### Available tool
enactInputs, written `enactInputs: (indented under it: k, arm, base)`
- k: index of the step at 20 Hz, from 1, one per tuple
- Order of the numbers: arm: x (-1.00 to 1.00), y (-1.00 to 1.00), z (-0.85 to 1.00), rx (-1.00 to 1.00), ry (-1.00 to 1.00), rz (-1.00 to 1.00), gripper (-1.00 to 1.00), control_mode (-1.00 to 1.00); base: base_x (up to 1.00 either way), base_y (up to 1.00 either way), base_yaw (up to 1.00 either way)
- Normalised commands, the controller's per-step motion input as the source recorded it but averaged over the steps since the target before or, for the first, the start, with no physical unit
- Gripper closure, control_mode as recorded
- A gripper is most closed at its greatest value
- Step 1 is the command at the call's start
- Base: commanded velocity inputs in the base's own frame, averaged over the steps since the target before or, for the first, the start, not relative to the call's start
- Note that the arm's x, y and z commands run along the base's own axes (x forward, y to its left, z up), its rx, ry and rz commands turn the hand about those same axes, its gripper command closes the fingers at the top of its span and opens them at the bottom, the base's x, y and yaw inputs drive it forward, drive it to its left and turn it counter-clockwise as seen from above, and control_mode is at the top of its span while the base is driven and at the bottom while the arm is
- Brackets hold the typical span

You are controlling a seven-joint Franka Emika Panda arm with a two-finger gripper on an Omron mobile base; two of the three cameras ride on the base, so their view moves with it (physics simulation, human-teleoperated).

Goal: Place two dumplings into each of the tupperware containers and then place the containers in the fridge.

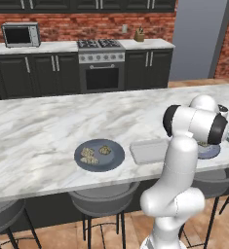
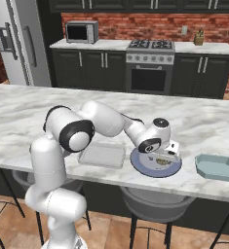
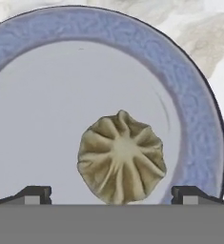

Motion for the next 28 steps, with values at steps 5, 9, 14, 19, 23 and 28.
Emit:
enactInputs:
  k: [5,9,14,19,23,28]
  arm:
    - [0.18,-0.08,-0.10,0.00,0.00,0.00,-1.00,-1.00]
    - [0.06,-0.08,-0.18,0.00,0.00,0.00,-1.00,-1.00]
    - [0.03,-0.02,-0.20,0.00,0.00,0.00,-1.00,-1.00]
    - [0.02,-0.02,-0.16,0.00,0.02,0.00,-1.00,-1.00]
    - [0.13,0.00,-0.10,0.00,0.00,0.00,-1.00,-1.00]
    - [0.25,0.00,-0.21,0.00,0.00,0.00,1.00,-1.00]
  base:
    - [0.00,0.00,0.00]
    - [0.00,0.00,0.00]
    - [0.00,0.00,0.00]
    - [0.00,0.00,0.00]
    - [0.00,0.00,0.00]
    - [0.00,0.00,0.00]
